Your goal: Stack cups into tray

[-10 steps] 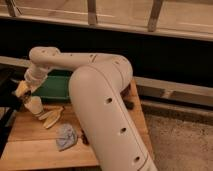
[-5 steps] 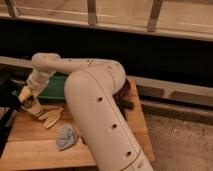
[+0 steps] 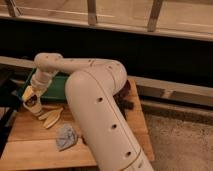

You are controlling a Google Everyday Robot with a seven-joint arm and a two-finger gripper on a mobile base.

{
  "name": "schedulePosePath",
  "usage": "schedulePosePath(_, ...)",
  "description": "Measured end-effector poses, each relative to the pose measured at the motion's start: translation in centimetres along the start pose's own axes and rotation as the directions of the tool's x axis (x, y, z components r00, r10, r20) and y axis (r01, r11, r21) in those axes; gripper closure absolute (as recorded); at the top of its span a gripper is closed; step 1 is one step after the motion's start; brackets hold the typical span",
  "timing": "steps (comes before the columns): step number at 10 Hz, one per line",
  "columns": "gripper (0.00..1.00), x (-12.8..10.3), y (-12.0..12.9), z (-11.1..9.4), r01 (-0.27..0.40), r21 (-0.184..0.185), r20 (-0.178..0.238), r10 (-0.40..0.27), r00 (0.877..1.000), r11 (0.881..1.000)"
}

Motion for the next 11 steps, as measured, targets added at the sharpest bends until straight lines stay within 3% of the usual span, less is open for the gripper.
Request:
schedulePosePath(6, 0.27, -0.56, 0.29, -0.35, 0.006, 0.029, -0.012, -0.006, 1.0, 1.0)
schedulePosePath(8, 0.2, -0.69, 0.26, -0.44, 0.007, 0.035, -0.015, -0.007, 1.0, 0.999)
schedulePosePath(11, 0.2, -0.86, 0.6, -0.41, 0.013, 0.036, -0.017, -0.012, 1.0, 0.999)
